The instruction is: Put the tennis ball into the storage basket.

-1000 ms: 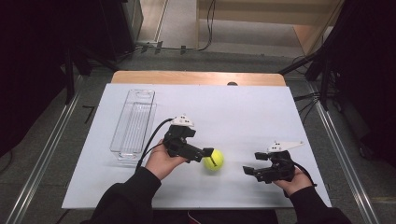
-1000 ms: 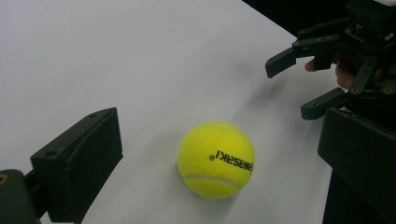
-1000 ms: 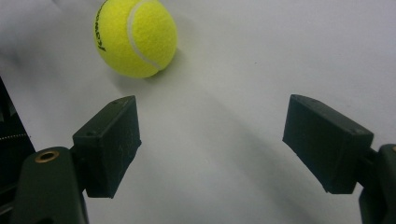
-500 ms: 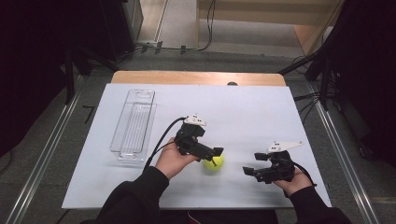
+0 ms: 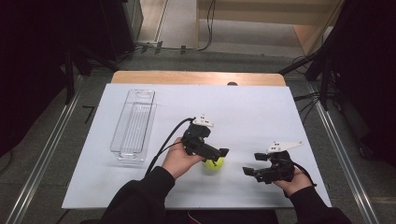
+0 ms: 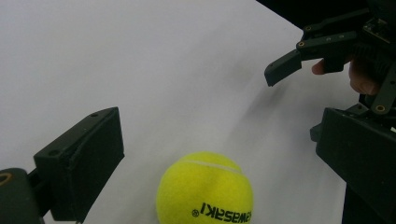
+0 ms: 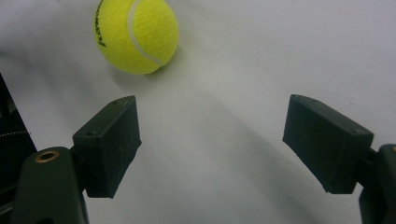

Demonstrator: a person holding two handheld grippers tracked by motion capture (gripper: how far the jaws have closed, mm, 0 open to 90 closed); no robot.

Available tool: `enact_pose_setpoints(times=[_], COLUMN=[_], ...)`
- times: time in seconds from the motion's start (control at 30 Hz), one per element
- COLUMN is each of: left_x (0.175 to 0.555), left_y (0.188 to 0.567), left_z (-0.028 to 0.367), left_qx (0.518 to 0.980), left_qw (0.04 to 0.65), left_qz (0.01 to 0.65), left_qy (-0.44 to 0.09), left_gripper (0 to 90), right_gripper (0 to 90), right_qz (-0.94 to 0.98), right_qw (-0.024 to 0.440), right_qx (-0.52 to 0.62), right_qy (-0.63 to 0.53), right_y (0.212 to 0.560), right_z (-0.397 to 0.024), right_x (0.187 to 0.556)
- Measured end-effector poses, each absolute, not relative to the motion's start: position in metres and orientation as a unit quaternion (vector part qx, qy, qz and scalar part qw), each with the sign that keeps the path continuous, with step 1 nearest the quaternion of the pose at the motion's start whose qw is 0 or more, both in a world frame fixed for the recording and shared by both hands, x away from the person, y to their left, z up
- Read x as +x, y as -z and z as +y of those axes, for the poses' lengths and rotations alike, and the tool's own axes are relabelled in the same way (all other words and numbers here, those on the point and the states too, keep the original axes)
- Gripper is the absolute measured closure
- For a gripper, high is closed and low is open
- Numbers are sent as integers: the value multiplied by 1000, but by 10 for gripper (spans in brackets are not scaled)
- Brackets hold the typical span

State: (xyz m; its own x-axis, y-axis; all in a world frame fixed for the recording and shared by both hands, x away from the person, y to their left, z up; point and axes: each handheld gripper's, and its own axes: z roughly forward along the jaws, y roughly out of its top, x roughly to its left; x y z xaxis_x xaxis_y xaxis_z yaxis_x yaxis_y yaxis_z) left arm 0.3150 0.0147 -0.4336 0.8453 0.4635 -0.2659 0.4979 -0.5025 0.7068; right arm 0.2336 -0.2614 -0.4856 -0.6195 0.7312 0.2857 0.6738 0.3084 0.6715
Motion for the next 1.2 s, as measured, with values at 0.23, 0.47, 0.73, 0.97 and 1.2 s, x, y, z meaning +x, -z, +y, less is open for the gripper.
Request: enact_pose_setpoints(times=[0.23,0.47,0.73,0.97,1.2], left_x=[313,312,312,310,310], left_y=[439,448,456,464,472], left_z=[13,11,12,10,13], left_qx=[867,870,869,871,873], left_qw=[416,409,412,404,394], left_qz=[272,272,273,276,285], left_qy=[25,30,37,43,47], left_gripper=[12,12,12,12,12], right_gripper=[169,169,169,169,169], right_qz=[808,809,810,811,812], right_qw=[37,37,36,36,34], right_qx=[436,434,433,432,429], right_qy=[-395,-394,-394,-393,-394], right_y=[486,486,487,487,487], right_z=[-262,-261,-260,-260,-259], right_x=[234,234,234,234,233])
